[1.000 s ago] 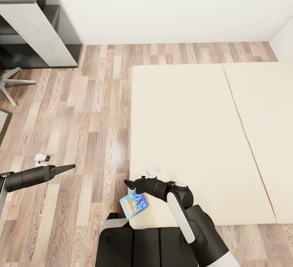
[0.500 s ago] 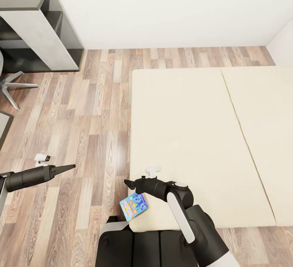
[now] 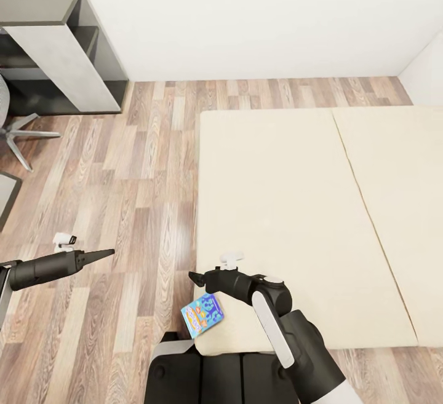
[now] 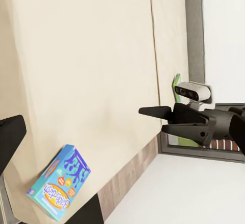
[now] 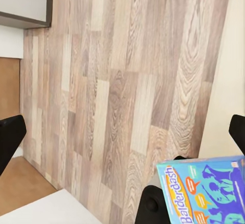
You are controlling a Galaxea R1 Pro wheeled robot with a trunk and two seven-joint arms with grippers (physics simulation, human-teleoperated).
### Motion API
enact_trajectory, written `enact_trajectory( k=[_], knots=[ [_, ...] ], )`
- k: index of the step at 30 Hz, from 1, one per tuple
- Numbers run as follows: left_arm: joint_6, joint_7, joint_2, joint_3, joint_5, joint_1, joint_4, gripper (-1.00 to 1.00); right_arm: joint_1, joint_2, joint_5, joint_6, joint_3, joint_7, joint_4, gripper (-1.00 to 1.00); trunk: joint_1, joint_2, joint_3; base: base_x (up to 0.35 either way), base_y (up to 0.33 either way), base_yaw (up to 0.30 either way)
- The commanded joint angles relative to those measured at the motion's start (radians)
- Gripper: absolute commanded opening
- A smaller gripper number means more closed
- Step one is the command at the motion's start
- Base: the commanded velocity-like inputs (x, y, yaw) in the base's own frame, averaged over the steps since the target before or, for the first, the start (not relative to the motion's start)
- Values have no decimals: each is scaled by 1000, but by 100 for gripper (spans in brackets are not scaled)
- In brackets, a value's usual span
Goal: Put all the toys in the child's room - the three board games (two on the bed and one on the table), the two jigsaw puzzles on the table, and the tennis ball on the table - inside the toy box on the table in the child's room.
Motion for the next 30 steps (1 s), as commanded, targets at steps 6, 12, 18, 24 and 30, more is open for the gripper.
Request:
enact_trajectory(
  k=[6,12,18,24,30],
  knots=[
    [11,-4,-1,0,-1,-1,0,100,-1,1,1,-7,-1,0,4,100,1,-1,9,0,0,0],
    [11,-4,0,0,-1,-1,0,100,-1,1,0,-40,-1,-2,11,100,1,-1,19,0,0,0],
    [11,-4,0,0,-1,-1,0,100,-1,0,0,-46,-1,-2,14,100,1,-1,29,0,0,0],
    [11,-4,0,0,-1,-1,0,100,-1,-1,0,-47,-1,-2,15,100,1,-1,38,0,0,0],
    [11,-4,0,0,-1,-1,0,100,0,-1,0,-47,-1,-2,15,100,1,-1,48,0,0,0]
  ],
)
